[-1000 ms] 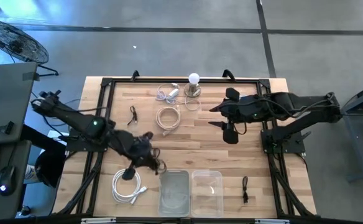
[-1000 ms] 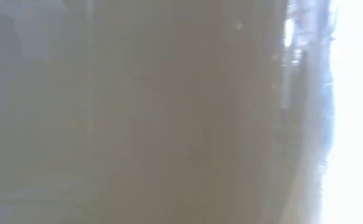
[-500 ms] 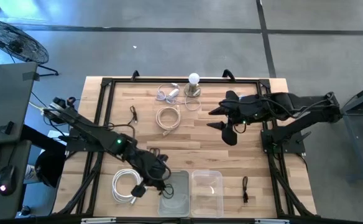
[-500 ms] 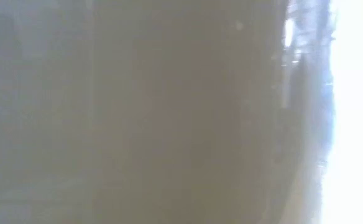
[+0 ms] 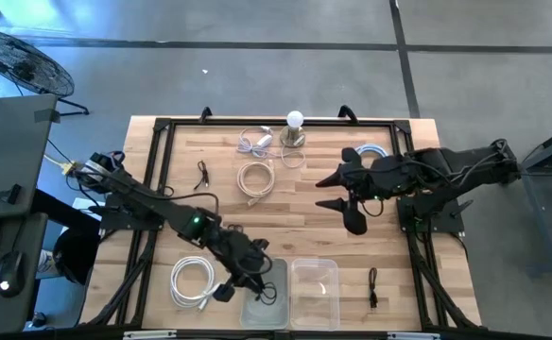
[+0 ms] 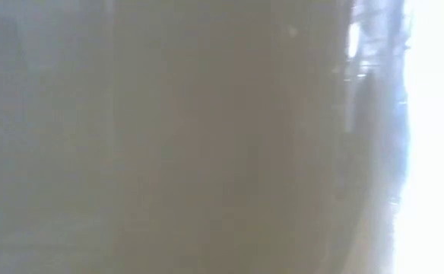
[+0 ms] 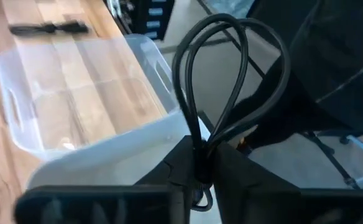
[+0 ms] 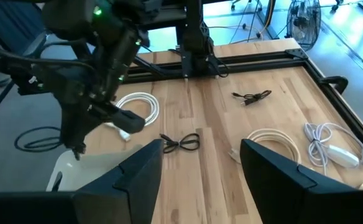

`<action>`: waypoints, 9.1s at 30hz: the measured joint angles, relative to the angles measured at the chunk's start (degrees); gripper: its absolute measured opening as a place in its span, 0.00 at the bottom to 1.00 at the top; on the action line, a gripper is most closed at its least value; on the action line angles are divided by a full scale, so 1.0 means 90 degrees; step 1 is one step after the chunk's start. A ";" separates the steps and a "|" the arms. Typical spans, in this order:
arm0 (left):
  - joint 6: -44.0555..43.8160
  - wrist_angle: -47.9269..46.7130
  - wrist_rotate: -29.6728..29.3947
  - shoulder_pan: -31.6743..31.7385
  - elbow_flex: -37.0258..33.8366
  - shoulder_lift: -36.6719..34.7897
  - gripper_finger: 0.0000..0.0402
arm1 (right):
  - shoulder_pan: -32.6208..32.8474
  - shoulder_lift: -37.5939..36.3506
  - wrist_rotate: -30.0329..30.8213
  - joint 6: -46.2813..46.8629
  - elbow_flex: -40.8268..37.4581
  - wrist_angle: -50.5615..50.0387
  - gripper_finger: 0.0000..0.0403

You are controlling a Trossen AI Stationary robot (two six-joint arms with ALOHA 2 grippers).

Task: Pick & Place USB Port
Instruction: Put the black USB cable into the gray bin, then put the blue HDMI cable into the transparent bin, then put the black USB cable into the gray bin

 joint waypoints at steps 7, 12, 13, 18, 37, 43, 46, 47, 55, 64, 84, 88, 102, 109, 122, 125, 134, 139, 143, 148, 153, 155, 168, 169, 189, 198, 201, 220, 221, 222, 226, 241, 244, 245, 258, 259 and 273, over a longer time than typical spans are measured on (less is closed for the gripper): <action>-0.0184 -0.0188 0.0270 0.0144 0.0002 0.0111 0.23 | -0.0002 0.0000 -0.0005 -0.0090 0.0000 0.0002 0.52; -0.0212 -0.0425 0.0321 0.0155 -0.0008 0.0115 0.24 | -0.0002 0.0000 -0.0005 -0.0104 0.0000 0.0000 0.52; -0.0203 -0.0477 0.0319 0.0157 -0.0008 0.0115 0.24 | -0.0002 0.0000 -0.0005 -0.0105 0.0000 0.0000 0.52; -0.0171 -0.0494 0.0459 0.0157 -0.0008 0.0116 0.24 | -0.0002 0.0000 0.0004 -0.0085 0.0000 -0.0018 0.52; 0.0613 -0.0450 0.1050 0.2209 -0.0008 -0.0939 0.24 | -0.2278 -0.0547 0.1633 -0.0474 0.0000 -0.3869 0.52; 0.1222 -0.0432 0.1103 0.3130 -0.0006 -0.1321 0.24 | -0.4256 -0.0471 -0.0108 -0.1839 0.0000 -0.3902 0.52; 0.1436 -0.0436 0.1085 0.3459 -0.0006 -0.1407 0.24 | -0.5119 -0.0309 -0.0777 -0.2468 0.0000 -0.3908 0.52; 0.1487 -0.0432 0.1063 0.3550 -0.0006 -0.1428 0.24 | -0.5371 -0.0244 -0.0973 -0.2628 0.0000 -0.3912 0.52; 0.1921 -0.0400 0.0894 0.3960 -0.0006 -0.1454 0.24 | -0.6875 0.0376 -0.1819 -0.3603 0.0000 -0.4307 0.52; 0.2102 -0.0358 0.1481 0.4376 -0.0003 -0.1571 0.24 | -0.7179 0.0585 -0.2131 -0.3656 -0.0903 -0.4040 0.52; 0.2594 -0.0485 0.2626 0.5291 -0.0001 -0.2049 0.24 | -0.7169 0.0585 -0.2063 -0.2807 -0.3515 -0.1960 0.52; 0.2626 -0.0513 0.2633 0.5279 -0.0001 -0.2049 0.24 | -0.7169 0.0585 -0.1960 -0.2767 -0.3646 -0.1806 0.52; 0.2626 -0.0503 0.2627 0.5279 -0.0001 -0.2049 0.24 | -0.7169 0.0585 -0.2039 -0.2767 -0.4192 -0.1413 0.52; 0.2624 -0.0500 0.2616 0.5279 -0.0001 -0.2049 0.24 | -0.7169 0.0585 -0.2048 -0.2763 -0.4780 -0.1061 0.52; 0.2675 -0.0497 0.2561 0.5279 -0.0003 -0.2049 0.24 | -0.7134 0.1153 -0.2035 -0.2748 -0.4799 -0.0757 0.52; 0.2634 -0.0500 0.2563 0.5279 -0.0003 -0.2047 0.24 | -0.7017 0.1516 -0.2015 -0.2753 -0.4801 -0.0635 0.52; 0.2624 -0.0529 0.2611 0.5279 -0.0003 -0.2047 0.24 | -0.6632 0.2161 -0.1519 -0.2862 -0.4753 -0.0461 0.20; 0.2624 -0.0603 0.2606 0.5279 -0.0006 -0.2047 0.24 | -0.6484 0.1919 -0.1353 -0.2899 -0.4737 -0.0439 0.07; 0.2628 -0.0614 0.2606 0.5279 -0.0006 -0.2047 0.24 | -0.6302 0.1442 -0.1322 -0.2770 -0.4659 -0.0519 0.07; 0.2658 -0.0568 0.2604 0.5279 -0.0006 -0.2044 0.24 | -0.5926 0.0466 -0.1460 -0.2379 -0.4352 -0.0938 0.07; 0.2674 -0.0436 0.2604 0.5279 -0.0006 -0.2044 0.24 | -0.5268 -0.0770 -0.1737 -0.1746 -0.3684 -0.1588 0.07; 0.2675 -0.0402 0.2604 0.5279 -0.0006 -0.2044 0.24 | -0.4958 -0.1238 -0.1971 -0.1437 -0.3353 -0.1720 0.07; 0.2268 0.1096 0.2979 0.5010 -0.0011 -0.2042 0.24 | -0.1356 -0.2158 -0.2041 0.0884 -0.1807 -0.0974 0.07; 0.2266 0.1266 0.3026 0.4958 -0.0011 -0.2054 0.24 | -0.1057 -0.2124 -0.2014 0.0991 -0.1804 -0.0706 0.07; 0.1957 0.1815 0.4226 0.4735 -0.0008 -0.2673 0.24 | 0.2173 0.0471 -0.0366 0.3451 -0.1807 0.2335 0.07; 0.1938 0.1689 0.4629 0.4734 -0.0008 -0.2996 0.24 | 0.2651 0.1539 0.0427 0.4031 -0.1804 0.3846 0.07; 0.1923 0.1696 0.4645 0.4733 -0.0008 -0.3106 0.24 | 0.2788 0.1749 0.0661 0.4378 -0.1807 0.3810 0.07; 0.1795 0.1102 0.5053 0.4735 -0.0006 -0.3477 0.24 | 0.2889 0.2489 0.0943 0.6434 -0.1804 0.2821 0.07; 0.1852 0.1049 0.5062 0.4735 -0.0003 -0.3481 0.24 | 0.2901 0.2499 0.0927 0.6512 -0.1804 0.2843 0.07; 0.1920 0.0981 0.5066 0.4735 -0.0003 -0.3485 0.24 | 0.2913 0.2501 0.0890 0.6577 -0.1804 0.2818 0.07; 0.1995 0.0781 0.5081 0.4735 -0.0003 -0.3482 0.24 | 0.2917 0.2555 0.0724 0.6811 -0.1804 0.2592 0.07; 0.2005 0.0582 0.5104 0.4735 -0.0003 -0.3482 0.24 | 0.2693 0.3009 -0.0171 0.7314 -0.1804 0.2134 0.07; 0.2005 0.0521 0.5105 0.4735 -0.0003 -0.3482 0.24 | 0.2625 0.3012 -0.0244 0.7304 -0.1804 0.2064 0.07; 0.2007 0.0526 0.5105 0.4735 -0.0003 -0.3482 0.24 | 0.2605 0.3011 -0.0261 0.7304 -0.1804 0.2021 0.07; 0.2005 0.0482 0.5105 0.4735 -0.0003 -0.3482 0.24 | 0.2332 0.3011 -0.0651 0.7128 -0.1805 0.1822 0.31; 0.2007 0.0466 0.5103 0.4735 -0.0005 -0.3482 0.24 | 0.2316 0.3011 -0.0652 0.7050 -0.1804 0.1904 0.33; 0.2303 0.0185 0.5100 0.4735 -0.0003 -0.3480 0.24 | 0.1913 0.2389 -0.1093 0.5805 -0.1804 0.2444 0.47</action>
